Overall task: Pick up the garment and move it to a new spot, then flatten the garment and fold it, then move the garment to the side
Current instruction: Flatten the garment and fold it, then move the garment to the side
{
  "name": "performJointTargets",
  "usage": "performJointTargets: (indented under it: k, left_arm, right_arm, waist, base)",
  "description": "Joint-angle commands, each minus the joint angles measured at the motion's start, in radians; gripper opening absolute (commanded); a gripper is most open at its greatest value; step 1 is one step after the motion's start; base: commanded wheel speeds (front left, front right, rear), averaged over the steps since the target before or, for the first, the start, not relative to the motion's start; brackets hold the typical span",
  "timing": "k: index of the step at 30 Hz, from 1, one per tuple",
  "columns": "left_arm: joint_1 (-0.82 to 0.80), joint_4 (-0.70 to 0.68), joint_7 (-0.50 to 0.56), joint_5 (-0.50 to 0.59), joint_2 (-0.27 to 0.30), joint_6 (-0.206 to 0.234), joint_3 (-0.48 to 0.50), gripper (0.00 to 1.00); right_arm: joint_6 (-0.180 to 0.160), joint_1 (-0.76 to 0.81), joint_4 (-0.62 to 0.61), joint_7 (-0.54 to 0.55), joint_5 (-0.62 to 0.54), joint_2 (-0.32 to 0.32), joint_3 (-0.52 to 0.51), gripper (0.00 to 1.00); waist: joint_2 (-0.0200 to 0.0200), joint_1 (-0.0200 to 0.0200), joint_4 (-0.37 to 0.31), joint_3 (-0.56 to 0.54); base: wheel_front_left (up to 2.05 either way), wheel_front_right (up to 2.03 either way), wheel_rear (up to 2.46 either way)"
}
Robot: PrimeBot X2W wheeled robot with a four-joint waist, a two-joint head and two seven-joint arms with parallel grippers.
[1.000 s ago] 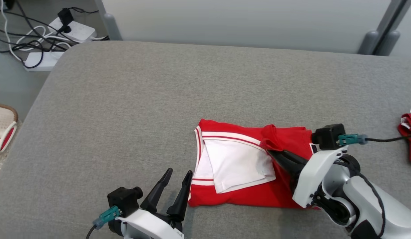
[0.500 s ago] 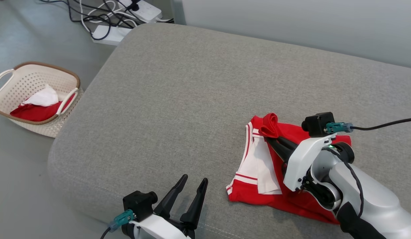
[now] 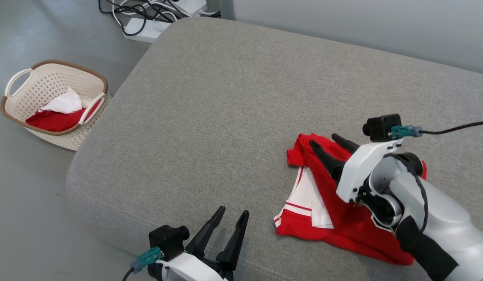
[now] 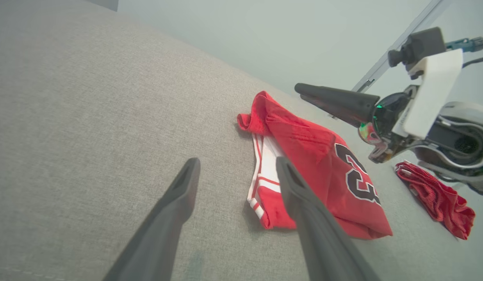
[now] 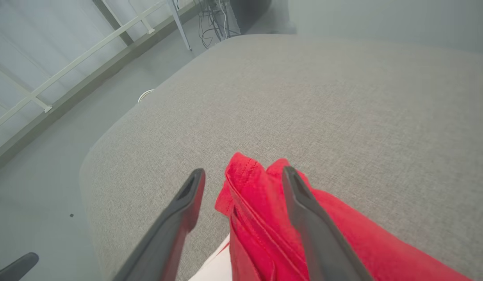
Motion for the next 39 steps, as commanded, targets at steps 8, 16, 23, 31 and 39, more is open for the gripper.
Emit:
performJointTargets:
  k: [8, 16, 23, 31, 39]
  left_arm:
    - [-0.036, -0.037, -0.01, 0.01, 0.003, -0.007, 0.052, 1.0]
    - [-0.034, -0.047, -0.01, 0.023, 0.012, -0.007, 0.065, 1.0]
    - [-0.036, -0.051, -0.01, 0.027, 0.016, -0.007, 0.062, 1.0]
    - [-0.037, -0.053, -0.01, 0.037, 0.021, -0.007, 0.062, 1.0]
    - [-0.038, -0.057, -0.01, 0.044, 0.025, -0.007, 0.06, 1.0]
  right_arm:
    - [0.002, -0.066, -0.032, -0.111, 0.061, -0.116, -0.095, 1.0]
    - [0.002, 0.054, -0.001, -0.157, 0.087, -0.178, -0.12, 1.0]
    - [0.002, 0.179, 0.001, -0.169, 0.146, -0.15, -0.117, 1.0]
    - [0.002, 0.234, 0.016, -0.187, 0.177, -0.129, -0.1, 1.0]
    - [0.002, 0.239, 0.041, -0.189, 0.198, -0.108, -0.078, 1.0]
  waist:
    - [0.0, 0.0, -0.088, -0.022]
    - [0.0, 0.0, -0.164, -0.037]
    - [0.0, 0.0, -0.178, -0.032]
    - [0.0, 0.0, -0.16, -0.02]
    - [0.0, 0.0, -0.135, -0.021]
  base:
    - [0.0, 0.0, 0.0]
    - [0.0, 0.0, 0.0]
    - [0.0, 0.0, 0.0]
    - [0.0, 0.0, 0.0]
    - [0.0, 0.0, 0.0]
